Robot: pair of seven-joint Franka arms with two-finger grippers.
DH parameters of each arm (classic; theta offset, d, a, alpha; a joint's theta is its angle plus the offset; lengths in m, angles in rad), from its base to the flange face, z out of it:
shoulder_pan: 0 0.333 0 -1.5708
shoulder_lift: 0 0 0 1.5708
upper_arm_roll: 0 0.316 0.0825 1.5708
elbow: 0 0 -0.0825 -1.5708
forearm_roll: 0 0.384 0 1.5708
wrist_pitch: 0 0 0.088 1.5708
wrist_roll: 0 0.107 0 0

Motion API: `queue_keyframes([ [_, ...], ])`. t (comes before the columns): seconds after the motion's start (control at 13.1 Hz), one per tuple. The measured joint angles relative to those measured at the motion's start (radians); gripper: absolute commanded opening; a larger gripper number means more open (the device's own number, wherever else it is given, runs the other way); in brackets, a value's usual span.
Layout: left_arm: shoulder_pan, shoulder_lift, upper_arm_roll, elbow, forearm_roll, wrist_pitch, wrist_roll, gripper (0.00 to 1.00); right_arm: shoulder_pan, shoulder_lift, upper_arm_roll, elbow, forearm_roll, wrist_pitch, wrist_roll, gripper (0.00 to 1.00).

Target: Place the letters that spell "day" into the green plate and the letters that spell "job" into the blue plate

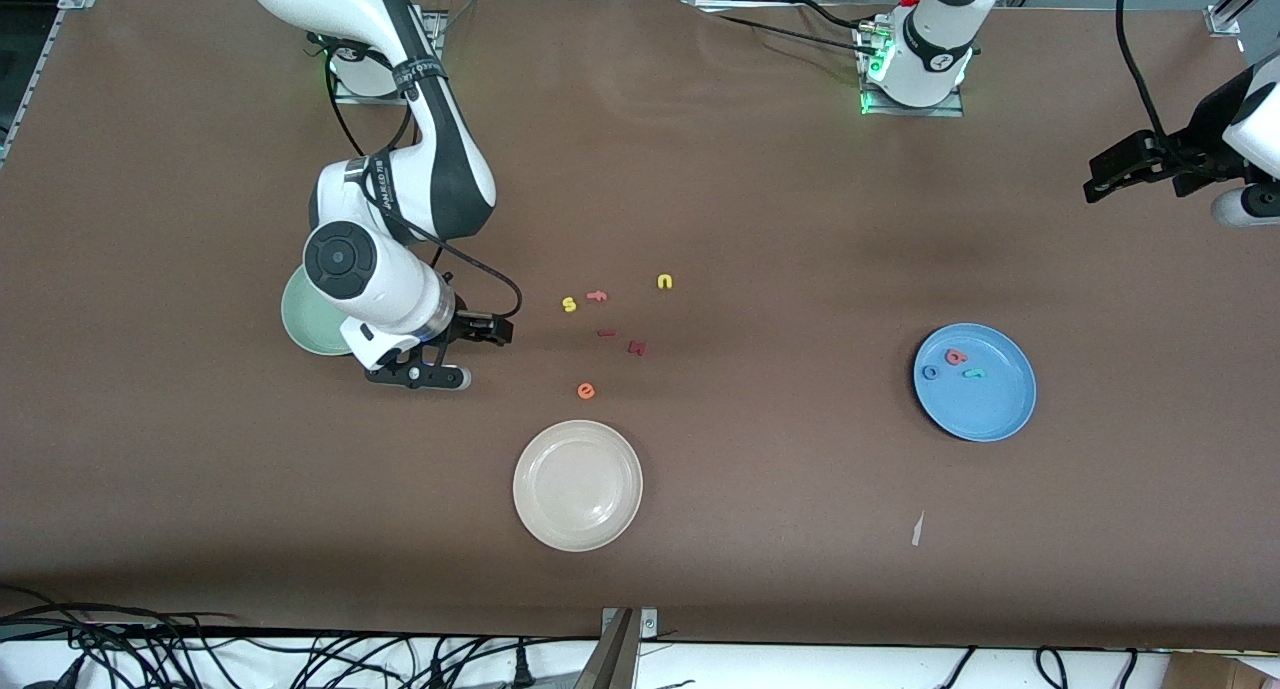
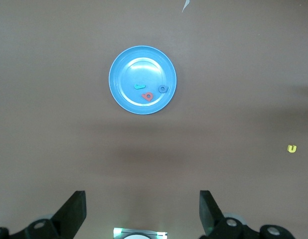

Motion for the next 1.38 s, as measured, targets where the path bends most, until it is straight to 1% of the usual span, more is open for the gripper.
queue_keyframes([
  [0.15, 0.000, 0.000, 0.000, 0.000, 0.000, -0.001, 0.000, 1.00, -0.025, 0.000, -0.006, 0.030, -0.008, -0.078, -0.012, 1.00],
  [0.38, 0.000, 0.000, 0.001, 0.000, 0.000, -0.008, 0.000, 1.00, -0.069, -0.006, -0.034, 0.059, -0.032, -0.188, -0.116, 1.00],
  [0.54, 0.000, 0.000, 0.001, 0.000, 0.000, -0.011, 0.000, 1.00, -0.126, -0.022, -0.027, 0.059, -0.055, -0.224, -0.169, 1.00],
  [0.61, 0.000, 0.000, 0.001, 0.000, 0.000, -0.012, 0.000, 1.00, -0.169, -0.036, 0.007, 0.053, -0.096, -0.233, -0.173, 1.00],
  [0.76, 0.000, 0.000, 0.001, 0.000, 0.000, -0.013, 0.000, 1.00, -0.268, -0.088, 0.103, 0.014, -0.208, -0.236, -0.172, 1.00],
  [0.99, 0.000, 0.001, 0.000, 0.000, 0.000, -0.014, 0.000, 1.00, -0.431, -0.246, 0.228, -0.094, -0.299, -0.254, -0.182, 1.00],
  [1.07, 0.000, 0.001, -0.001, 0.000, 0.000, -0.016, 0.000, 1.00, -0.471, -0.307, 0.257, -0.117, -0.313, -0.293, -0.193, 1.00],
  [1.22, 0.000, 0.001, -0.001, 0.001, 0.000, -0.022, 0.000, 1.00, -0.496, -0.410, 0.273, -0.120, -0.321, -0.417, -0.199, 1.00],
  [1.38, 0.000, 0.001, -0.001, 0.001, 0.000, -0.023, 0.000, 1.00, -0.496, -0.464, 0.274, -0.076, -0.325, -0.532, -0.199, 1.00],
])
